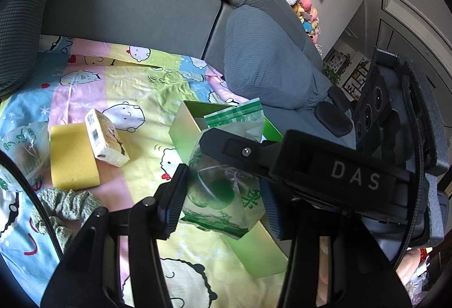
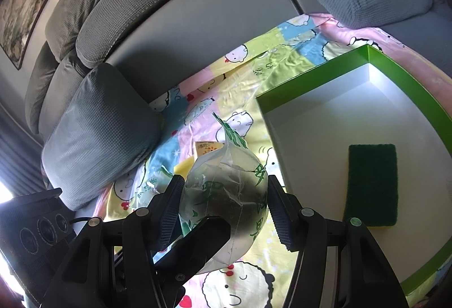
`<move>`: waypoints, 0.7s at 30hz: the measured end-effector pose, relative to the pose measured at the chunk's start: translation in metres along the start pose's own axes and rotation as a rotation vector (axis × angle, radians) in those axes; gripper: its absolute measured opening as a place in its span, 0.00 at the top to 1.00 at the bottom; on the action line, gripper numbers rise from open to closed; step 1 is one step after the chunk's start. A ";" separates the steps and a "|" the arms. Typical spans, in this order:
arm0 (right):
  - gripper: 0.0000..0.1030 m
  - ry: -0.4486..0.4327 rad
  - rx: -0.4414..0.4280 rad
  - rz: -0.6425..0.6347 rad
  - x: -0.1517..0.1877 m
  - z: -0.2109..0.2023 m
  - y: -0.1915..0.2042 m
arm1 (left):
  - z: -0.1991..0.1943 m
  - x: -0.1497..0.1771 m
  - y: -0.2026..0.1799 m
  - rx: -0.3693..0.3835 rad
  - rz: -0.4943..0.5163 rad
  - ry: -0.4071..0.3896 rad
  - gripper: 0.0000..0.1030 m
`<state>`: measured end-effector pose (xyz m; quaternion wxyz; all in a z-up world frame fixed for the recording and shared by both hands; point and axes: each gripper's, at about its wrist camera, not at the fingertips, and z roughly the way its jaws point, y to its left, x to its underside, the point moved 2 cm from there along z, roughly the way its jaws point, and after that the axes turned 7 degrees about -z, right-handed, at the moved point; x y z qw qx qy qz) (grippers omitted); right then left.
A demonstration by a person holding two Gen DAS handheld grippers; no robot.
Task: Organize objects
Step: 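Carry the clear plastic bag over the white box with the right gripper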
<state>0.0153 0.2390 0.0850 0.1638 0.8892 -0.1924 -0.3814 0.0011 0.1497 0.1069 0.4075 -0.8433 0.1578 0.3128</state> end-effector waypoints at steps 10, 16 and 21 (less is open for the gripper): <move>0.41 0.005 0.029 -0.004 -0.003 -0.007 -0.013 | 0.010 0.005 -0.009 0.029 -0.024 0.007 0.53; 0.41 0.012 0.038 0.003 -0.003 -0.010 -0.023 | 0.016 0.008 -0.011 0.048 -0.053 0.008 0.53; 0.41 0.001 0.027 0.017 -0.003 -0.015 -0.030 | 0.018 0.009 -0.017 0.059 -0.058 0.000 0.54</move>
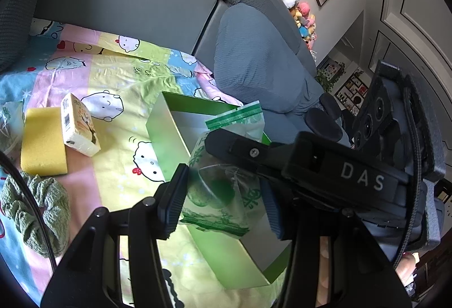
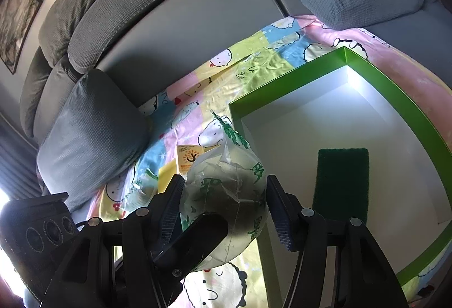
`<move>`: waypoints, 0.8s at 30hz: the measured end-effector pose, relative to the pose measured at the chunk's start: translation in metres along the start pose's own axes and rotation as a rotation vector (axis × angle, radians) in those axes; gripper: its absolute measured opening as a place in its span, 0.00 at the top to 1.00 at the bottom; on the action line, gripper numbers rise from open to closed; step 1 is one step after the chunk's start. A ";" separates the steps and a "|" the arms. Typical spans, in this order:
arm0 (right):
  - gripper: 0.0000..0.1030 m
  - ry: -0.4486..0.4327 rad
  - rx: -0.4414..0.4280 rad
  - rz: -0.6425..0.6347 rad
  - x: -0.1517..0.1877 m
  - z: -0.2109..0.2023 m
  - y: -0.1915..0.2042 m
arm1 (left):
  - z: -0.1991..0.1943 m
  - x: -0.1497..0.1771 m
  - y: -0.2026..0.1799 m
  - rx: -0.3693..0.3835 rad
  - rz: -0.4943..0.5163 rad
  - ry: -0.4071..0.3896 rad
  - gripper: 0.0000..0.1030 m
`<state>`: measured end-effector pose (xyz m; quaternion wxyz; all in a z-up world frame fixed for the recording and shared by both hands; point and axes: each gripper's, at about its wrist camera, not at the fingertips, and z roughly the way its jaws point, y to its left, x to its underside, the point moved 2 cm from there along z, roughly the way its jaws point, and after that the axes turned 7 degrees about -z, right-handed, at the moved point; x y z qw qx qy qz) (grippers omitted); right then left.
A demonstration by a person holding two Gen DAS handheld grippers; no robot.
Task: Organize objects
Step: 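Carry the clear plastic bag over the white box with the right gripper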
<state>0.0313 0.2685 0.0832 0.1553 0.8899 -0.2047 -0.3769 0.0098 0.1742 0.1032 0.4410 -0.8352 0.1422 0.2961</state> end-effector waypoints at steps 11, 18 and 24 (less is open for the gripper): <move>0.41 -0.054 0.013 0.022 -0.003 -0.020 -0.010 | 0.006 0.001 -0.016 0.032 0.010 -0.007 0.54; 0.41 -0.076 0.031 0.042 -0.002 -0.031 -0.022 | 0.014 0.006 -0.026 0.059 0.018 0.004 0.54; 0.41 -0.094 0.069 0.063 0.002 -0.038 -0.030 | 0.022 0.010 -0.030 0.090 0.014 0.032 0.54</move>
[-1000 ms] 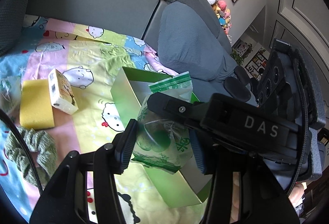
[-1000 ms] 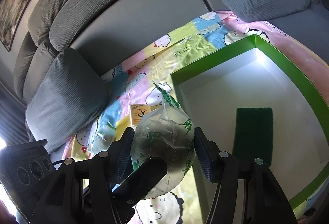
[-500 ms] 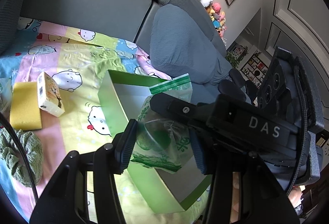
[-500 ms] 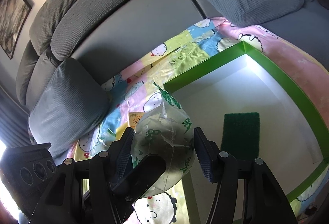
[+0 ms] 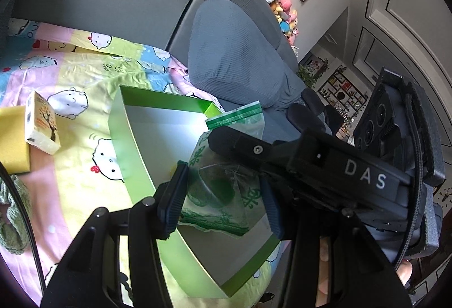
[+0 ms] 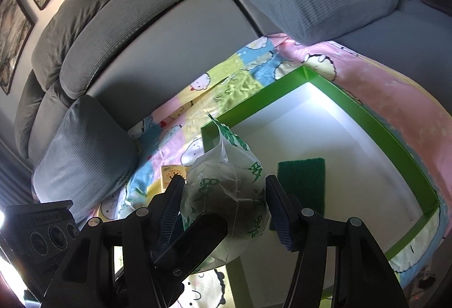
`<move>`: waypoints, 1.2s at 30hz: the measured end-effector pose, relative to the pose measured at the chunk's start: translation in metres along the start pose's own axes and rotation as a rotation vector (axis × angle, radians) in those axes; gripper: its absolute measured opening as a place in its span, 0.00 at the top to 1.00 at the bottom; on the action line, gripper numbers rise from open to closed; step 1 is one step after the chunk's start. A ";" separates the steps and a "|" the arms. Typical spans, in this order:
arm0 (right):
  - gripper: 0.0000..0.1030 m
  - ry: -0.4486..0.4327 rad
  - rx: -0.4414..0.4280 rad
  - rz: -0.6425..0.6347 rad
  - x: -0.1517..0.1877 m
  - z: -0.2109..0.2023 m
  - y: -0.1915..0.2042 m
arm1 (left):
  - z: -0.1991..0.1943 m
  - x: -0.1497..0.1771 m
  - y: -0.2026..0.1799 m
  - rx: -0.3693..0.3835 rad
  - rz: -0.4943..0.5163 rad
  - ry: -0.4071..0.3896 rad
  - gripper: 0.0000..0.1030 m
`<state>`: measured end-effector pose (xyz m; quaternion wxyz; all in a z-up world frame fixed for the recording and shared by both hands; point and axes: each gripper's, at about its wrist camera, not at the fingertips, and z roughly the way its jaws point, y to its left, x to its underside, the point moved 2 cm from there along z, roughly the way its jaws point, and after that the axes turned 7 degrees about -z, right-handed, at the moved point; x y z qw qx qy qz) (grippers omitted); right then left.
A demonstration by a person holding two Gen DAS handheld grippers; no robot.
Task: Organize objects
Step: 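Carry the clear plastic bag over the white box with the right gripper, then lower the clear bag into the box and open the right gripper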
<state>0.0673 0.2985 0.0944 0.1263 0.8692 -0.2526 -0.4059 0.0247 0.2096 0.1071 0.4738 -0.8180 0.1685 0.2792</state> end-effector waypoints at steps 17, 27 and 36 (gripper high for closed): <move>0.41 0.077 0.064 0.002 0.003 0.015 -0.020 | 0.023 0.012 0.012 0.006 -0.089 0.095 0.54; 0.41 0.091 0.059 0.010 0.004 0.021 -0.023 | 0.024 0.015 0.016 -0.014 -0.094 0.101 0.54; 0.42 0.095 0.085 0.024 0.005 0.024 -0.028 | 0.026 0.017 0.015 -0.038 -0.090 0.096 0.56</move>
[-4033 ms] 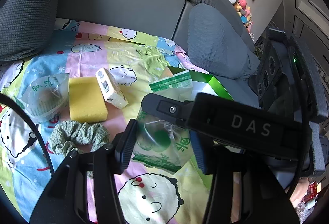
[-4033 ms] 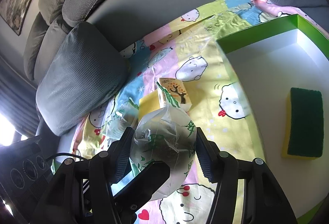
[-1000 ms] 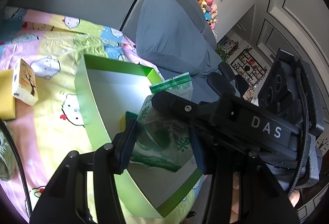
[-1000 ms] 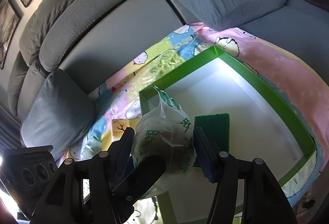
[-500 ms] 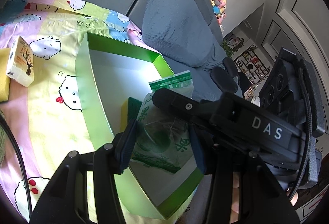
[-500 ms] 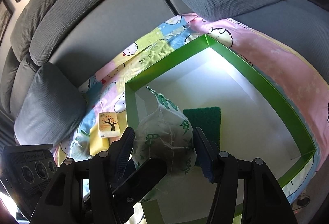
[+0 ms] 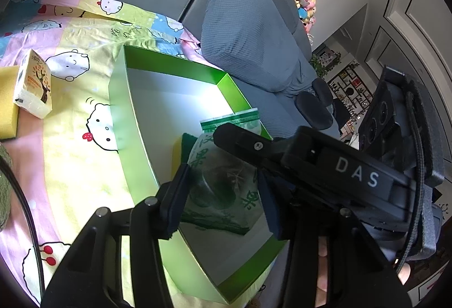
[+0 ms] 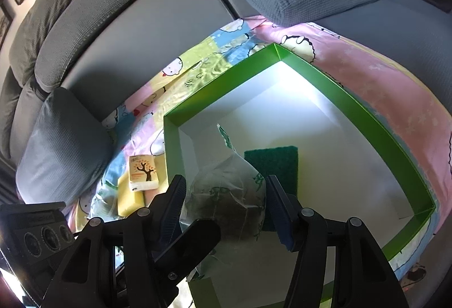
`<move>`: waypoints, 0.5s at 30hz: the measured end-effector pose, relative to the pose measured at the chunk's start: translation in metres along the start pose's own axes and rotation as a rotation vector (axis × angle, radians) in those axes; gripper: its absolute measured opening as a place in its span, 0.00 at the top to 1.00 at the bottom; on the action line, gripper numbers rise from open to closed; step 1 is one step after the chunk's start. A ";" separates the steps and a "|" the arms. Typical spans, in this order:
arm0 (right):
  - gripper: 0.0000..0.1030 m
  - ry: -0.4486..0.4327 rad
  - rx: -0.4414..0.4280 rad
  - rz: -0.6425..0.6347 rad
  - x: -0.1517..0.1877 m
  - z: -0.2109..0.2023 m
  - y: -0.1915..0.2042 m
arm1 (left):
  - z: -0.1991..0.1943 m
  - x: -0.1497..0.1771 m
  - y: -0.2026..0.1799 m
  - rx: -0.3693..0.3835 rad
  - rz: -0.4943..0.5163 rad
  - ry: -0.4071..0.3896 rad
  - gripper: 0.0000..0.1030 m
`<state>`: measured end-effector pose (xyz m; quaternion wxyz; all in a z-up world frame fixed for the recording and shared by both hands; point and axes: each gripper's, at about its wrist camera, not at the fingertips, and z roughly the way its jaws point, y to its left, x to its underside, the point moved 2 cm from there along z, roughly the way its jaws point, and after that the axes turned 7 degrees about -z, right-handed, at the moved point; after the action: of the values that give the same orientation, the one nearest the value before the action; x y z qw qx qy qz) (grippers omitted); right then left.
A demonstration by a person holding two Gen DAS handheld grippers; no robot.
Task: Organize objects
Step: 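Lower the clear bag into the box and open the right gripper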
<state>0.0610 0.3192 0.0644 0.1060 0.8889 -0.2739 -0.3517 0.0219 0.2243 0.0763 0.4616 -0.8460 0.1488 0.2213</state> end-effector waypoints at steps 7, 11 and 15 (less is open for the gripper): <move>0.42 -0.001 0.001 0.026 0.000 0.001 -0.007 | -0.001 -0.002 0.002 0.027 -0.031 0.011 0.55; 0.42 -0.008 0.011 0.016 -0.001 0.000 -0.005 | -0.003 -0.002 0.001 0.028 -0.032 0.014 0.55; 0.42 -0.012 -0.002 0.031 -0.001 -0.001 -0.006 | -0.005 -0.002 0.000 0.033 -0.033 0.014 0.54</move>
<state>0.0639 0.3246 0.0638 0.1110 0.8823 -0.2879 -0.3555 0.0215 0.2199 0.0793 0.4782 -0.8422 0.1414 0.2053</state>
